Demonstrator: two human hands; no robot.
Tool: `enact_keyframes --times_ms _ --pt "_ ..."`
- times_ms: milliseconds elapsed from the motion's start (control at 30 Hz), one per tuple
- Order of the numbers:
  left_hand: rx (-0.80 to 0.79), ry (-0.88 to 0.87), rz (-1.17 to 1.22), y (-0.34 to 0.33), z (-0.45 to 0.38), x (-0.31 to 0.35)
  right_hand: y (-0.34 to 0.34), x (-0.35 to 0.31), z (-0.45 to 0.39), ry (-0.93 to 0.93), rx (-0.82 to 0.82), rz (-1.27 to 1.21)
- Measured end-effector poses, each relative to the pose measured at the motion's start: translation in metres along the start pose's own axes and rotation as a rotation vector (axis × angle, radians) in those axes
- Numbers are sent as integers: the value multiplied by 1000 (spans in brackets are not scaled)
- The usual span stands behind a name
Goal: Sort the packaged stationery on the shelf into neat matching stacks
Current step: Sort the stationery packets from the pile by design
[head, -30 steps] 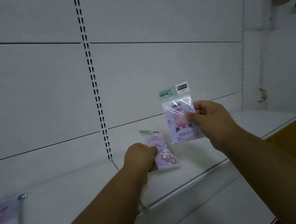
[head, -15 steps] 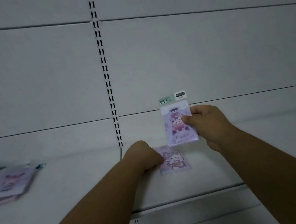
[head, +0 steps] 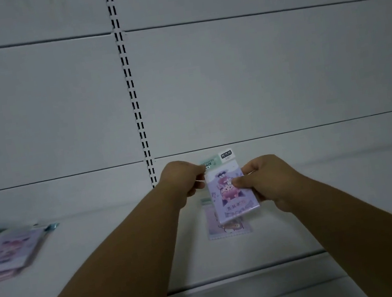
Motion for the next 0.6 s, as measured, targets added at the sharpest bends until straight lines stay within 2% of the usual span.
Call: enact_keyframes --times_ms 67,167,333,467,600 --pt "-10 16 -114 -2 -7 -8 -5 9 -3 -53 13 83" --pt "-18 -9 -295 -2 -22 -20 -17 24 -12 -105 17 331" --pt "-64 -33 -608 -5 -42 -37 -27 35 -24 -117 46 581" --pt "16 -127 -785 -6 -44 -33 -26 13 -22 38 146 886" --pt "102 -214 -854 8 -26 -27 -44 -36 -7 351 231 923"
Point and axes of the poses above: each hand's wrist, its own z-axis away from the middle knuckle, its own y-axis out of the back of the hand, x = y × z, the point moved 7 cm from there along -z, towards the middle knuckle, and after that the axes turned 3 degrees about -x, right-handed, at the moved point
